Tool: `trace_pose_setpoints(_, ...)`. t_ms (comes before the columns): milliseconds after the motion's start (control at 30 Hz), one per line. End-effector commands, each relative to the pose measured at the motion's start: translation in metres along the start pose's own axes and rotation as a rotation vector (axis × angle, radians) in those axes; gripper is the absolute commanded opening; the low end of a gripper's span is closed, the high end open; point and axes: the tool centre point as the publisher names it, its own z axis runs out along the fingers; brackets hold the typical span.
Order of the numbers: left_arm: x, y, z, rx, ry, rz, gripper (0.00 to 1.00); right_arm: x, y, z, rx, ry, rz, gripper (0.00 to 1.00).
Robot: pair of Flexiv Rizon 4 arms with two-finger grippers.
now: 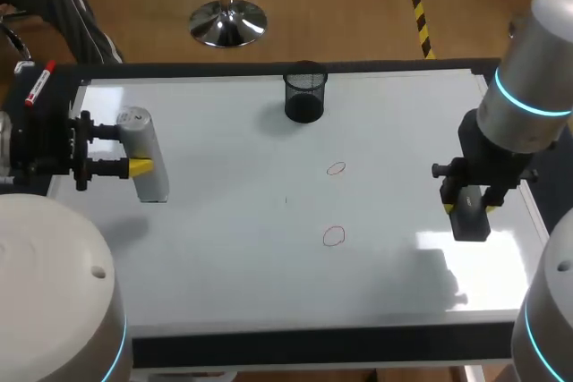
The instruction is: Pick up the inspection probe, press it on each red-marked spot on the whiteboard one by one, put down the probe, pick up the eraser, and wipe off all the red marks.
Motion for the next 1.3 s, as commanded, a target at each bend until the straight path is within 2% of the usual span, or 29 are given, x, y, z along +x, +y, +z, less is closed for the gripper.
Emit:
trace_pose_setpoints(33, 0.012, -0.005, 0.014, -0.005, -0.020, 0.002, 0.00, -0.001, 0.000, 0.000, -0.001, 0.003, -0.001, 0.00)
trace_pose_setpoints(600, 0.041, -0.019, 0.079, 0.017, 0.054, 0.034, 0.00, -0.001, 0.000, 0.000, -0.001, 0.003, -0.001, 0.00)
trace_pose_setpoints(1300, 0.067, -0.023, 0.127, 0.045, 0.092, 0.040, 0.00, -0.001, 0.000, 0.000, -0.001, 0.003, -0.001, 0.00)
